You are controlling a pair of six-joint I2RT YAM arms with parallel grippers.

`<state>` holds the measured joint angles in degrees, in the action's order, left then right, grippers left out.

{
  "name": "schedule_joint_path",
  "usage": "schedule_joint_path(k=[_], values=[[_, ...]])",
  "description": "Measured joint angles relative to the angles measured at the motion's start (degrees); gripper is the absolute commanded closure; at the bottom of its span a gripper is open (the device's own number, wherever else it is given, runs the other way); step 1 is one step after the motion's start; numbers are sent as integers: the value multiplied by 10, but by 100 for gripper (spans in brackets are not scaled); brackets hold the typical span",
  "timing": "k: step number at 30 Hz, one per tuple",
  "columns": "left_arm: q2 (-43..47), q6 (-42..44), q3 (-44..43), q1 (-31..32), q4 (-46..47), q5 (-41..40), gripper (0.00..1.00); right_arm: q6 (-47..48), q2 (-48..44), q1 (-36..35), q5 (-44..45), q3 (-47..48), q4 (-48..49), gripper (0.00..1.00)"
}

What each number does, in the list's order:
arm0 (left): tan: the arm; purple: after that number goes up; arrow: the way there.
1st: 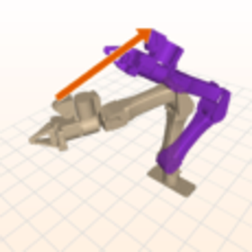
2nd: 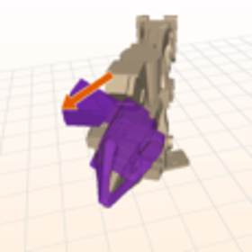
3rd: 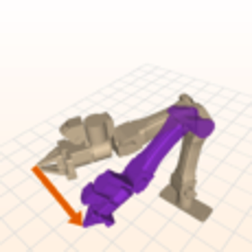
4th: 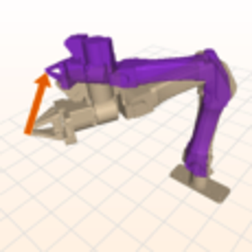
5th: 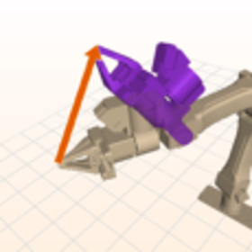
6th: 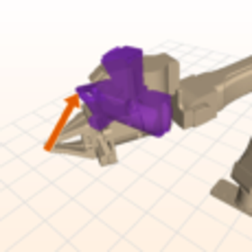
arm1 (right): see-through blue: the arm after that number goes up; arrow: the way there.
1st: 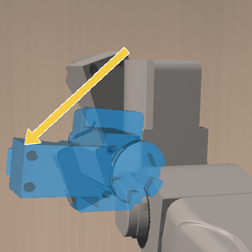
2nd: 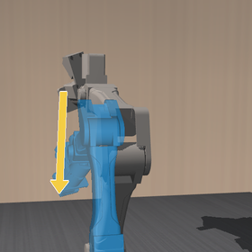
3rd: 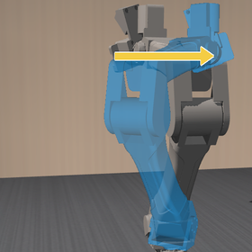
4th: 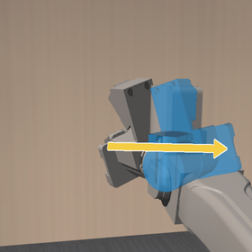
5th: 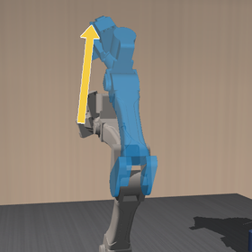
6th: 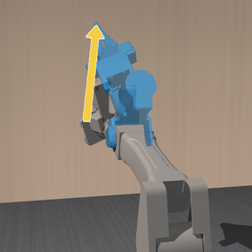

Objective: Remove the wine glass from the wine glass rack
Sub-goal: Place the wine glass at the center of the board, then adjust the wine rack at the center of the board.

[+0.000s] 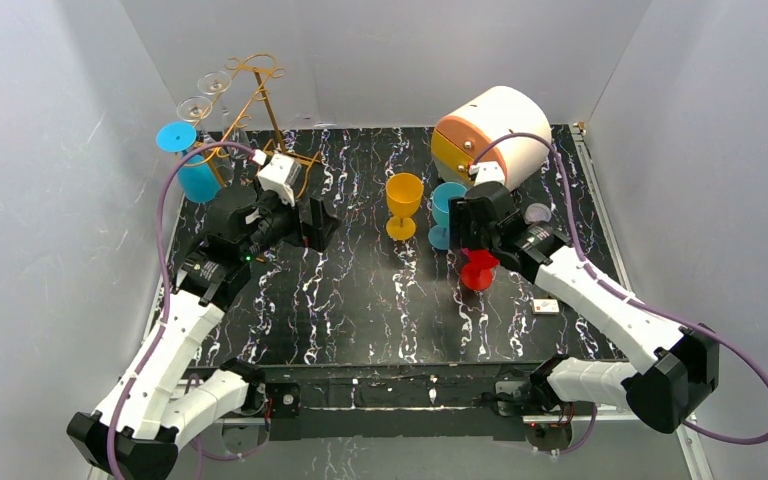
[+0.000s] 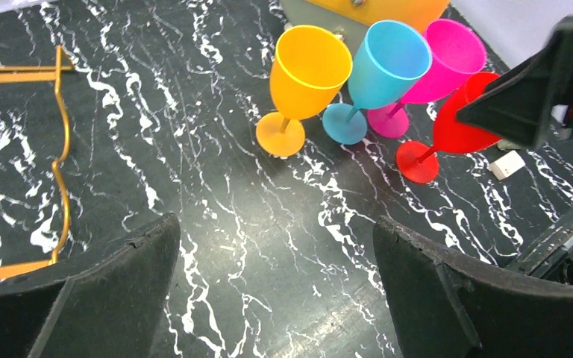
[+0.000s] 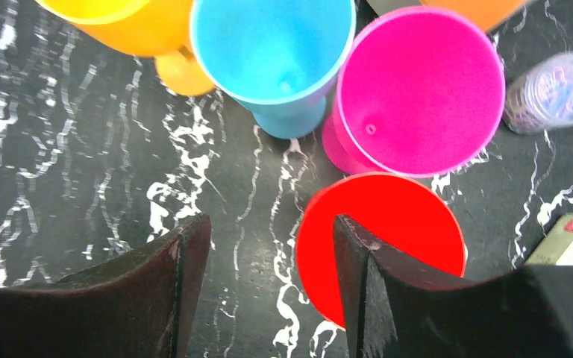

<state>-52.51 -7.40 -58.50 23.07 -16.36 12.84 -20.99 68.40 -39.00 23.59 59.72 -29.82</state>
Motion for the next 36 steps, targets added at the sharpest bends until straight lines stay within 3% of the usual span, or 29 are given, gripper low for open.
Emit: schedule_joint_path(k=[11,18,23,28,36], values=[[9,-30,30,0,-58,-89,2,2,-8,0,-79,83,-3,23],[-8,-132,25,0,-156,-234,2,-2,-5,0,-108,114,-3,21],[-9,-157,19,0,-191,-269,2,-2,11,0,-117,132,-3,21],[-56,-129,-101,0,-207,-207,2,-3,23,0,-126,139,-2,21],[-218,-61,-339,0,-262,-117,2,-14,30,0,-151,151,0,20]])
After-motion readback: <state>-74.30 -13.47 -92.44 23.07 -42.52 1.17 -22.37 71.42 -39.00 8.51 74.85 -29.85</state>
